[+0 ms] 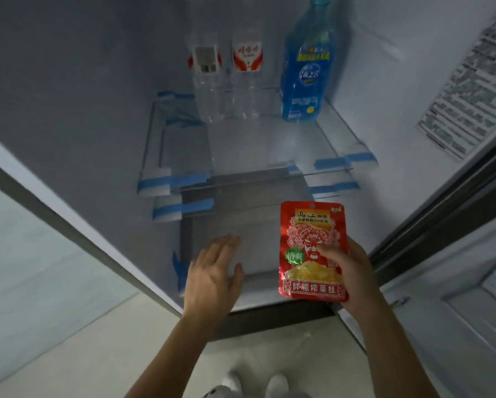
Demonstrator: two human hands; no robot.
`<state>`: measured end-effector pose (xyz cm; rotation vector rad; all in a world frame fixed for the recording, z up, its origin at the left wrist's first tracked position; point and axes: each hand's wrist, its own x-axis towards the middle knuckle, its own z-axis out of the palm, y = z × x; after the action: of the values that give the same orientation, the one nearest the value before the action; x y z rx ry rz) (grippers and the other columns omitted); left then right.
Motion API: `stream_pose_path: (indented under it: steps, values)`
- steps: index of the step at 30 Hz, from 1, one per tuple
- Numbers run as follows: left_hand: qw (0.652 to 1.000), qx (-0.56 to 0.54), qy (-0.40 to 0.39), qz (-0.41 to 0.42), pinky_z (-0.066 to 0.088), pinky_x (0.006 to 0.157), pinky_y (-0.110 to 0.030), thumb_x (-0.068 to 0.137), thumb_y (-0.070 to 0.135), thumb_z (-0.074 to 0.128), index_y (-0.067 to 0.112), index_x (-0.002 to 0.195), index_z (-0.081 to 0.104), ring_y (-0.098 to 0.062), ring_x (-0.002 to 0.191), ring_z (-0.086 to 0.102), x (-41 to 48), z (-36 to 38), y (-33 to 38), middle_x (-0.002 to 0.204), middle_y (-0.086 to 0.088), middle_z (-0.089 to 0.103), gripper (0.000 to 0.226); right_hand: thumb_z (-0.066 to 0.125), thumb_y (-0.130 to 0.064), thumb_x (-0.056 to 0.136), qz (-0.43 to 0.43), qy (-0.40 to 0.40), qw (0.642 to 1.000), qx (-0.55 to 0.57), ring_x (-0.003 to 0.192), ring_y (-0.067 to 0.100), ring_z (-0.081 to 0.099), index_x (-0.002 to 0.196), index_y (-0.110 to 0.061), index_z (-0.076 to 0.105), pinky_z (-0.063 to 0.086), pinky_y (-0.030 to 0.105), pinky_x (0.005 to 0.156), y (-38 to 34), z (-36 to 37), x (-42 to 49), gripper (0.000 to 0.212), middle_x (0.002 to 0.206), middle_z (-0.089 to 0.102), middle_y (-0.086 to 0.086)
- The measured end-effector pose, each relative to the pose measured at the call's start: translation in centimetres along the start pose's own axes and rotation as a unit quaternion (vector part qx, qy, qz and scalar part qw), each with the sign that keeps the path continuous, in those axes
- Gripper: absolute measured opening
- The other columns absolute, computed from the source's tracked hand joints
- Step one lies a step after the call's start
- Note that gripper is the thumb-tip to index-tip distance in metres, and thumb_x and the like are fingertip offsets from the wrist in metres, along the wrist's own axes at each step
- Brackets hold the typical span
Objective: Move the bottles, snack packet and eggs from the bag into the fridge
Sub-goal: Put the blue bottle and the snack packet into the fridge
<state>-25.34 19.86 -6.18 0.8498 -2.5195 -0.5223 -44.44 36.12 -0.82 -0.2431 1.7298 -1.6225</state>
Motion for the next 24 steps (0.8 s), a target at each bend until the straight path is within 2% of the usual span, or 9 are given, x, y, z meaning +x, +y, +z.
stream_pose_path:
  steps: [2,5,9,11,15,17,21,24]
  values:
    - [0.997,0.017,-0.067,-0.032,0.039,0.111,-0.05,0.094,0.034,0.061,0.031,0.147,0.04,-0.025,0.138,0.044,-0.8,1.4,-1.2,0.153,0.0,0.043,0.058,0.069,-0.017,0.091,0.012,0.003,1.0,-0.01,0.084,0.023,0.077,0.119,-0.028,0.061,0.06,0.041,0.072,1.5,-0.1,0.0,0.031,0.098,0.078,-0.002]
    - [0.984,0.053,-0.157,-0.07,0.015,0.121,-0.046,0.1,0.044,0.047,0.037,0.155,0.02,-0.021,0.152,0.014,-1.0,3.3,-2.9,0.165,0.005,0.016,0.061,0.068,-0.018,0.093,0.035,0.029,0.999,-0.017,0.083,0.024,0.077,0.122,-0.027,0.059,0.059,0.038,0.068,4.0,0.0,0.5,0.033,0.104,0.075,0.002]
    - [0.963,0.102,-0.234,-0.085,0.007,0.124,-0.051,0.101,0.056,0.031,0.04,0.156,0.011,-0.021,0.154,0.002,-1.5,5.5,-5.0,0.167,0.006,0.005,0.06,0.068,-0.025,0.095,0.07,0.055,0.995,-0.046,0.091,0.029,0.074,0.126,-0.025,0.058,0.061,0.05,0.084,6.4,0.7,1.6,0.033,0.11,0.073,0.004]
    - [0.953,0.123,-0.263,-0.089,0.004,0.123,-0.054,0.101,0.058,0.029,0.041,0.156,0.012,-0.022,0.154,0.001,-2.0,6.4,-5.7,0.167,0.005,0.003,0.06,0.07,-0.025,0.092,0.083,0.051,0.993,-0.064,0.096,0.029,0.073,0.124,-0.025,0.058,0.059,0.053,0.089,6.9,1.4,2.6,0.034,0.113,0.072,0.004]
    - [0.95,0.152,-0.263,-0.077,0.003,0.122,-0.057,0.099,0.059,0.033,0.039,0.156,0.016,-0.026,0.154,0.001,-3.0,7.6,-6.2,0.167,0.002,0.004,0.062,0.068,-0.025,0.094,0.078,0.032,0.989,-0.122,0.096,0.024,0.073,0.106,-0.032,0.059,0.06,0.051,0.089,7.8,3.2,5.2,0.016,0.109,0.073,0.001]
    - [0.948,0.156,-0.265,-0.079,0.001,0.122,-0.057,0.099,0.06,0.032,0.04,0.156,0.012,-0.026,0.154,-0.002,-3.2,8.0,-6.6,0.167,0.002,0.001,0.063,0.066,-0.025,0.096,0.069,0.026,0.986,-0.147,0.095,0.022,0.073,0.108,-0.029,0.06,0.06,0.048,0.088,8.3,4.3,6.4,0.014,0.109,0.073,0.001]
    - [0.948,0.166,-0.261,-0.075,0.0,0.122,-0.056,0.098,0.061,0.033,0.042,0.155,0.006,-0.025,0.153,-0.006,-3.5,8.5,-7.2,0.166,0.004,-0.005,0.066,0.068,-0.028,0.095,0.047,0.002,0.982,-0.184,0.098,0.021,0.073,0.113,-0.024,0.061,0.06,0.048,0.089,9.7,5.9,8.9,0.019,0.111,0.073,0.001]
    - [0.951,0.169,-0.249,-0.071,0.001,0.122,-0.056,0.098,0.061,0.034,0.042,0.155,0.003,-0.026,0.152,-0.005,-3.8,8.8,-7.5,0.166,0.003,-0.006,0.068,0.071,-0.029,0.093,0.021,0.013,0.975,-0.219,0.101,0.021,0.072,0.117,-0.02,0.061,0.06,0.043,0.088,10.4,6.9,11.1,0.027,0.112,0.071,0.0]
